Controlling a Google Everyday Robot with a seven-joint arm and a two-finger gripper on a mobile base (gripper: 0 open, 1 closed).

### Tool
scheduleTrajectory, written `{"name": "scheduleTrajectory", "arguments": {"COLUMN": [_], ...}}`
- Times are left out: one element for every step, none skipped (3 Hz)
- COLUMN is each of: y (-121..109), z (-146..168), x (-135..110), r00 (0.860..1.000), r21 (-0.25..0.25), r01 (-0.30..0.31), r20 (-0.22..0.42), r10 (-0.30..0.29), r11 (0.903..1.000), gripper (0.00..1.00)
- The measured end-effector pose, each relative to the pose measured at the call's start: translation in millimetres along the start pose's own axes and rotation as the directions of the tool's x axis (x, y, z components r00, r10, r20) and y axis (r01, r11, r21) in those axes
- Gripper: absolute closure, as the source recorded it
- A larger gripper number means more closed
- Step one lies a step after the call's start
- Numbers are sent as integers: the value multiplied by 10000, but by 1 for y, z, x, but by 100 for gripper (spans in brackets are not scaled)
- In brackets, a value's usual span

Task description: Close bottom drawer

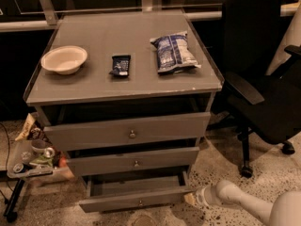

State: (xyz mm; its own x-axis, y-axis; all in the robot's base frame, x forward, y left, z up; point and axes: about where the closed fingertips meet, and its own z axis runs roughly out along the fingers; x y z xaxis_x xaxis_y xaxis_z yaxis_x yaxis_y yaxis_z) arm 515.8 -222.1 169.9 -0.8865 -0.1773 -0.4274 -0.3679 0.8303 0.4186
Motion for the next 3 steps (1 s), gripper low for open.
{"name": "scheduleTrajectory", "arguments": {"y": [-1, -5, -5], "z": [0, 4, 9], "x": [-12, -43, -45], "r00": [9997, 9973, 9966], "r21": [38, 183, 84], "r01": [-22, -38, -167], "r20": [245, 735, 803], "r10": [21, 25, 160], "r11": [10000, 9998, 9998], "gripper": [100, 100, 100]}}
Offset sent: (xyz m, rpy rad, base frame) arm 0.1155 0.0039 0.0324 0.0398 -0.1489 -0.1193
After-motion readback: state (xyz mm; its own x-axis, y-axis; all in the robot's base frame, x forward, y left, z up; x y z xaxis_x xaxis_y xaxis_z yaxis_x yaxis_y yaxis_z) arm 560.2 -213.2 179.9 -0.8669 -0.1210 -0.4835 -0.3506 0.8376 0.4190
